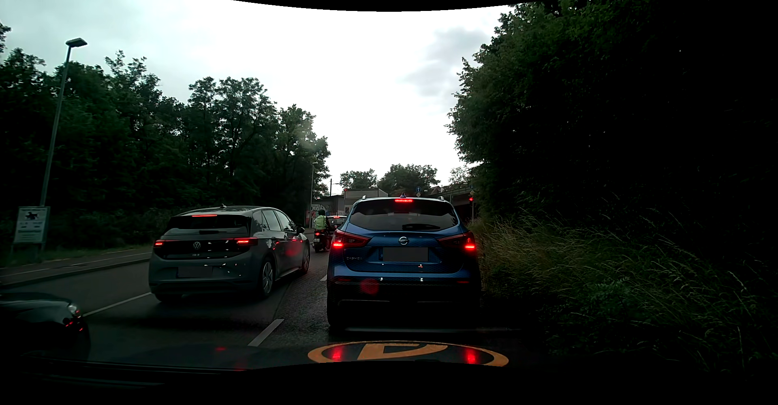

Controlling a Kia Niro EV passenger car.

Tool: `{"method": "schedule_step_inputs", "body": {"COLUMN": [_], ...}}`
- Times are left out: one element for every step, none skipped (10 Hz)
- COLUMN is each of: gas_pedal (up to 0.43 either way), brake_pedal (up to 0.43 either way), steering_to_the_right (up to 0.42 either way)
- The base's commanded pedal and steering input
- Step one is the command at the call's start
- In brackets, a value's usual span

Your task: Follow the waypoints while adhering to traffic rules and regulations

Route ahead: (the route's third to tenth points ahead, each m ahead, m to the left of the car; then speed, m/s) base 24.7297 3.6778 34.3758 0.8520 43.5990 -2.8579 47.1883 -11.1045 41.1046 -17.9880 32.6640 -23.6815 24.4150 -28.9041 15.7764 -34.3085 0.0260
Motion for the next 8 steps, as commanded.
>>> {"method": "schedule_step_inputs", "body": {"gas_pedal": [0.0,0.0,0.0,0.0,0.0,0.0,0.0,0.0], "brake_pedal": [0.262,0.262,0.262,0.268,0.268,0.268,0.268,0.262], "steering_to_the_right": [-0.004,-0.005,-0.006,-0.008,-0.014,-0.013,-0.013,-0.013]}}
